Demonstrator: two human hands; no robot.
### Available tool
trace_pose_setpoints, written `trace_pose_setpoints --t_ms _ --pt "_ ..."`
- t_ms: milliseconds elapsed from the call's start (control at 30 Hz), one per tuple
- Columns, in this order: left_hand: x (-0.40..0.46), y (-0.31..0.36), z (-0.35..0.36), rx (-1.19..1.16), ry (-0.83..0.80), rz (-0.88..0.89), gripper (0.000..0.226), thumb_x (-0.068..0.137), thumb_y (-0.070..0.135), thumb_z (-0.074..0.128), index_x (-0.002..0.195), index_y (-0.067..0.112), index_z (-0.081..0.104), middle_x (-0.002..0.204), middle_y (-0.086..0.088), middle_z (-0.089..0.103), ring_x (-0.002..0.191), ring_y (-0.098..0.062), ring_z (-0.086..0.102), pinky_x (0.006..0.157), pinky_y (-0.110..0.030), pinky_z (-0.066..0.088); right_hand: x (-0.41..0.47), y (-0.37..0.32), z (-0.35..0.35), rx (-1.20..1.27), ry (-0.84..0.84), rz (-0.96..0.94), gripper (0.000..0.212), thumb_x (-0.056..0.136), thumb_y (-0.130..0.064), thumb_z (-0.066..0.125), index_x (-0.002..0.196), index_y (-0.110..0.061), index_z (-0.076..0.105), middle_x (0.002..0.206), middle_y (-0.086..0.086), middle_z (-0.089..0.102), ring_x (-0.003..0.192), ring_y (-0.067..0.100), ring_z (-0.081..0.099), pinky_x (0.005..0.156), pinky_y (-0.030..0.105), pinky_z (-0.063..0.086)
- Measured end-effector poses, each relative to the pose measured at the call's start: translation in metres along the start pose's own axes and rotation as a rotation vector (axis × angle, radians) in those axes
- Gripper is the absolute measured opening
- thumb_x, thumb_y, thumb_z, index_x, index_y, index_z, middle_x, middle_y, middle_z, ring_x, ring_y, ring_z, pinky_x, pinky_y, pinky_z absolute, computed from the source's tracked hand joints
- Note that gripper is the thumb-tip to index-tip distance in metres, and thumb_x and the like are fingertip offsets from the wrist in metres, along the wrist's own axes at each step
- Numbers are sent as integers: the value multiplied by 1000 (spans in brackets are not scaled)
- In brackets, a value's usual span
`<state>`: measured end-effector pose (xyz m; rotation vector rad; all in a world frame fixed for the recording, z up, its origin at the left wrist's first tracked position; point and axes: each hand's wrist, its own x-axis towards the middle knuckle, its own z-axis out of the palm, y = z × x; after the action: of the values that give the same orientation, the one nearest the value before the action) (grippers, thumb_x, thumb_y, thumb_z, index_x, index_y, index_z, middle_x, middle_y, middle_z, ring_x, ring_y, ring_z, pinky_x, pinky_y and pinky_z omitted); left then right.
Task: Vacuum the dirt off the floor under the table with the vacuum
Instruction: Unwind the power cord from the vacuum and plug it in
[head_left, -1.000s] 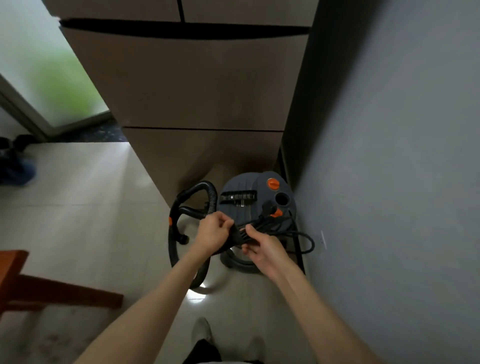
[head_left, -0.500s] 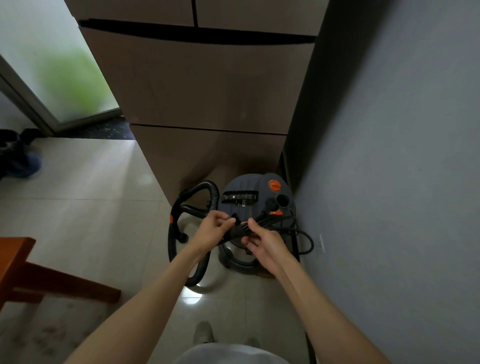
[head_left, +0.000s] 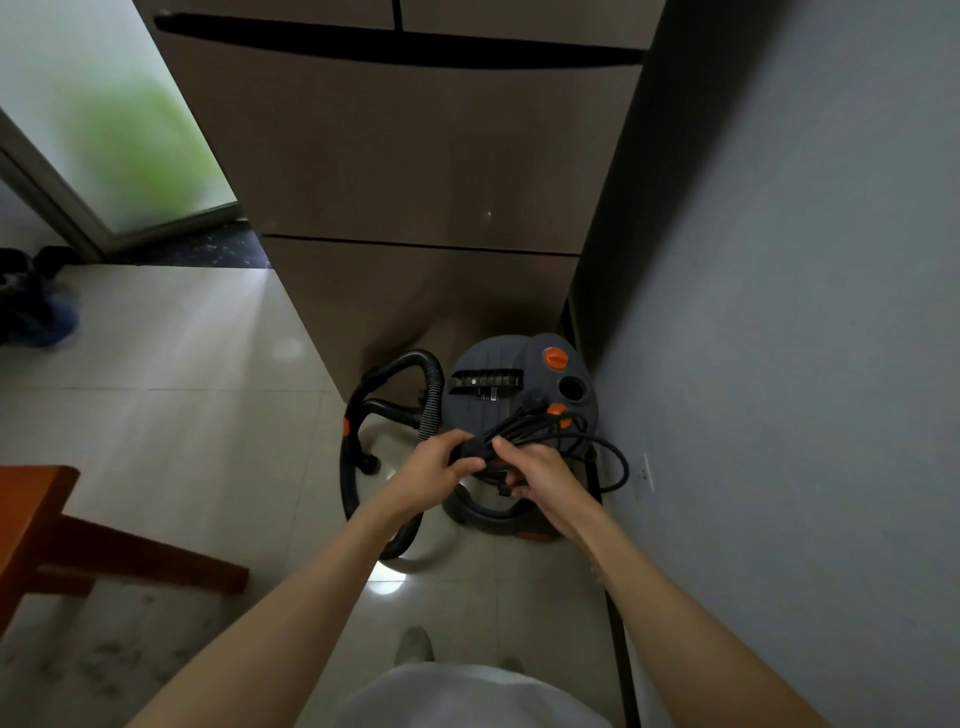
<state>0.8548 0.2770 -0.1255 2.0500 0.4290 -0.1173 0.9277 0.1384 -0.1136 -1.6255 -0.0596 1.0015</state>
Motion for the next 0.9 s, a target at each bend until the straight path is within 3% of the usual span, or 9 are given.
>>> trace_pose_setpoints --t_ms 133,267,400,500,633,700,767,800,900 --pt "-3 -8 -3 23 7 -4 20 90 15 59 109 8 59 93 -4 62 89 -19 60 81 -32 49 0 2 2 -213 -41 -63 11 96 -14 53 94 -14 65 84 -3 58 73 4 51 59 15 40" --pt "-1 -9 -10 31 -27 -30 16 92 17 56 108 13 59 94 -4 63 90 -18 61 82 -33 49 7 6 7 -536 -46 -267 21 91 0 57 111 1 65 89 -10 51 71 -6 49 64 3 39" --pt "4 -5 -15 52 -56 -14 15 92 17 57 104 12 62 88 -1 63 85 -16 60 76 -27 46 11 3 16 -564 -32 -300 7 89 -9 63 84 -7 68 78 -14 49 73 2 52 65 10 39" --pt "7 -7 -19 104 -46 1 16 92 18 56 105 11 61 87 1 61 82 -13 57 68 -19 40 11 -2 13 -639 -63 -199 29 92 -14 59 65 -20 52 69 -6 49 67 10 50 66 28 42" --pt "7 -11 -23 101 -54 -22 8 92 19 56 100 16 57 78 9 55 76 -10 55 63 -16 38 -4 -31 -9 -217 -240 -24 22 97 -14 51 76 -16 57 71 -2 55 62 9 53 51 21 34" --pt "7 -8 -21 163 -104 11 14 91 22 58 103 14 57 82 6 56 80 -13 55 68 -22 41 -2 -49 -16 92 -177 7 19 98 -15 48 82 -12 60 75 2 58 62 10 55 49 18 36" --pt "8 -5 -17 212 -144 48 22 91 24 59 108 11 56 91 -2 61 87 -17 58 78 -30 46 8 -60 -17 373 -62 5 20 100 -16 45 100 -5 62 90 6 65 79 14 64 65 20 49" --pt "8 -5 -15 206 -152 56 23 90 25 60 108 12 56 95 -4 62 91 -19 59 82 -33 46 14 -60 -17 323 -16 -40 25 101 -17 43 111 -1 60 98 5 65 89 13 63 75 21 50" --pt "6 -9 -16 65 -150 7 14 89 22 61 101 15 56 96 -7 63 92 -21 61 85 -38 49 17 -51 -20 -584 24 -255 33 100 -19 44 128 -7 57 116 -1 61 107 7 54 87 17 39"
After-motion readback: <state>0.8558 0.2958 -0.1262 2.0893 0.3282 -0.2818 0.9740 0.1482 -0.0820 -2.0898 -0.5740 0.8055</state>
